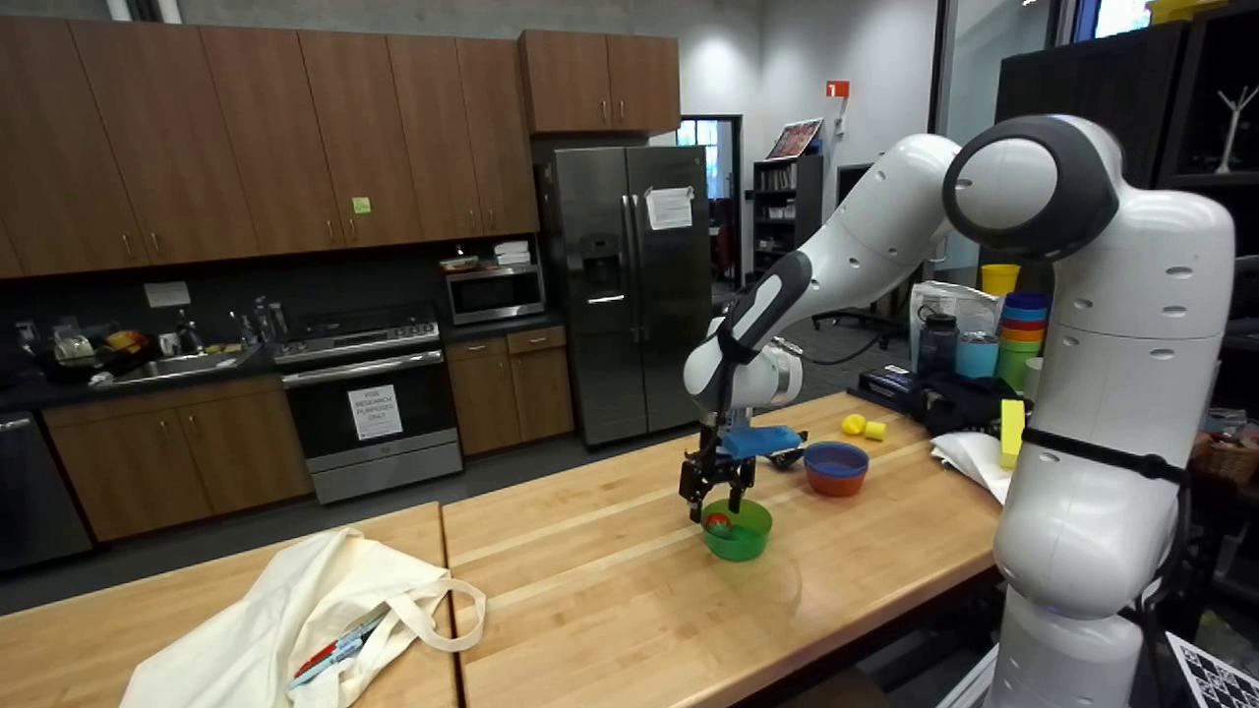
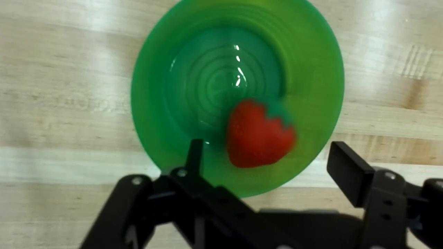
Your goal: Put the strawberry from the green bowl inside the blue bowl.
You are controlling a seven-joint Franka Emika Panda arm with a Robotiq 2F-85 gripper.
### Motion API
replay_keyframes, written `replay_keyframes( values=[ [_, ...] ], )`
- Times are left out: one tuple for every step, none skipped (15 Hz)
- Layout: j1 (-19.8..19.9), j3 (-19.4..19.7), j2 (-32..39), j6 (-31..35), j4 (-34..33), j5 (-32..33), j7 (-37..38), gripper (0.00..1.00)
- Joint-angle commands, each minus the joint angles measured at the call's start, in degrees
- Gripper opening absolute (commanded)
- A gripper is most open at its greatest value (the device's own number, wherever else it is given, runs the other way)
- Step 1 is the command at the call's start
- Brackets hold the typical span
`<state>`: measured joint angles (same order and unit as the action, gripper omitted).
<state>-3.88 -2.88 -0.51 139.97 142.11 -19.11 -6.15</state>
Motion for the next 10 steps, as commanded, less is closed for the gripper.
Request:
replay_keyframes(
  values=[
    [0.25, -0.11, 2.08, 0.35, -2.06, -3.90, -4.80, 0.62],
    [0.27, -0.24, 2.36, 0.31, -2.33, -4.06, -5.38, 0.56],
    [0.29, -0.36, 2.49, 0.16, -2.58, -4.51, -5.92, 0.47],
    [0.43, -0.35, 2.52, -0.03, -2.78, -4.71, -6.49, 0.40],
    [0.54, -0.33, 2.59, -0.03, -2.86, -4.97, -7.00, 0.31],
    [0.66, -0.26, 2.73, -0.07, -2.88, -5.34, -7.41, 0.23],
    [0.78, -0.19, 2.87, -0.15, -2.88, -5.63, -7.90, 0.15],
    [0.91, -0.11, 2.94, -0.18, -2.72, -5.75, -8.20, 0.08],
    [1.06, -0.05, 3.00, -0.29, -2.63, -6.02, -8.42, 0.01],
    [1.22, 0.02, 3.01, -0.40, -2.57, -6.20, -8.64, 0.00]
  ],
)
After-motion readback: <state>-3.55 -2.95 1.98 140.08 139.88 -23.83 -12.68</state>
